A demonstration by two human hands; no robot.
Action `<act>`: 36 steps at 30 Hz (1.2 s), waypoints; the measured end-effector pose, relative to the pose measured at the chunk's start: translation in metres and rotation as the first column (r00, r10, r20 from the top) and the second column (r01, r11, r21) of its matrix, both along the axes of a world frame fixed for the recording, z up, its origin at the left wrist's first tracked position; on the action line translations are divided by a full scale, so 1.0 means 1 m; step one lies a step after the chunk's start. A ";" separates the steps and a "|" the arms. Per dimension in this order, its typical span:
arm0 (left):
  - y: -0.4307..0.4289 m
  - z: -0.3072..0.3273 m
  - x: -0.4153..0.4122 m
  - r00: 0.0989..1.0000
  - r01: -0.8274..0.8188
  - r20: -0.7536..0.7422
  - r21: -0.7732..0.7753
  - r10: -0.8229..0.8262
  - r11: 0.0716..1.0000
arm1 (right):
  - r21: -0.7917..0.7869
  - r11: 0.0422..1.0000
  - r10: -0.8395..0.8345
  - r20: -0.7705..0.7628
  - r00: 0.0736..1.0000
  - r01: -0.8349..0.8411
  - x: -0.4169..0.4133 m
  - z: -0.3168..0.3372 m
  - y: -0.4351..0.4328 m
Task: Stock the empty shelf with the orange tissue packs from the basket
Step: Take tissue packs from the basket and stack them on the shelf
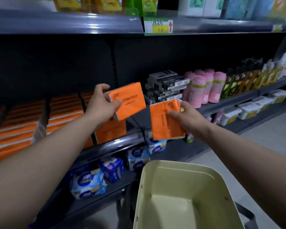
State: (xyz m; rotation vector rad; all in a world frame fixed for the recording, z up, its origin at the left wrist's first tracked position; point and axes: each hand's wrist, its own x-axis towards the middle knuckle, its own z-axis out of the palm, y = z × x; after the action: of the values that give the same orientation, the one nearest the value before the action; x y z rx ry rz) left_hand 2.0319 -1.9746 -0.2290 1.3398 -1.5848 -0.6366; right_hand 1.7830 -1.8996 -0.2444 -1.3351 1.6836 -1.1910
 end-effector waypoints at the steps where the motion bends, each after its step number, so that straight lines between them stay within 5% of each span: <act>1: -0.016 0.003 -0.005 0.999 -0.021 0.023 -0.025 0.022 0.999 | -0.003 1.000 -0.005 0.017 1.000 0.005 -0.001 0.002 -0.017; 9: -0.140 0.008 -0.030 0.981 -0.106 0.163 -0.019 0.107 0.994 | 0.128 0.992 -0.019 0.254 0.967 -0.015 -0.003 0.012 -0.133; 23: -0.254 -0.025 -0.008 0.824 -0.114 0.560 0.020 0.084 0.993 | 0.033 0.998 -0.045 -0.075 0.996 0.048 0.022 -0.024 -0.231; 31: -0.270 -0.032 -0.004 0.640 -0.257 0.749 -0.002 0.172 0.966 | 0.028 0.997 -0.074 -0.110 0.991 0.077 0.027 -0.038 -0.250; 36: -0.274 -0.031 0.000 0.629 -0.275 0.760 0.017 0.166 0.961 | -0.018 0.998 -0.058 -0.137 0.989 0.056 0.030 -0.037 -0.256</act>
State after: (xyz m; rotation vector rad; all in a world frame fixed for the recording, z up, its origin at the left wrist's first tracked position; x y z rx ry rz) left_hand 2.0321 -2.2490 -0.2598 2.0361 -1.9830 0.0191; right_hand 1.8132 -2.1556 -0.2813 -1.4149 1.8243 -1.1684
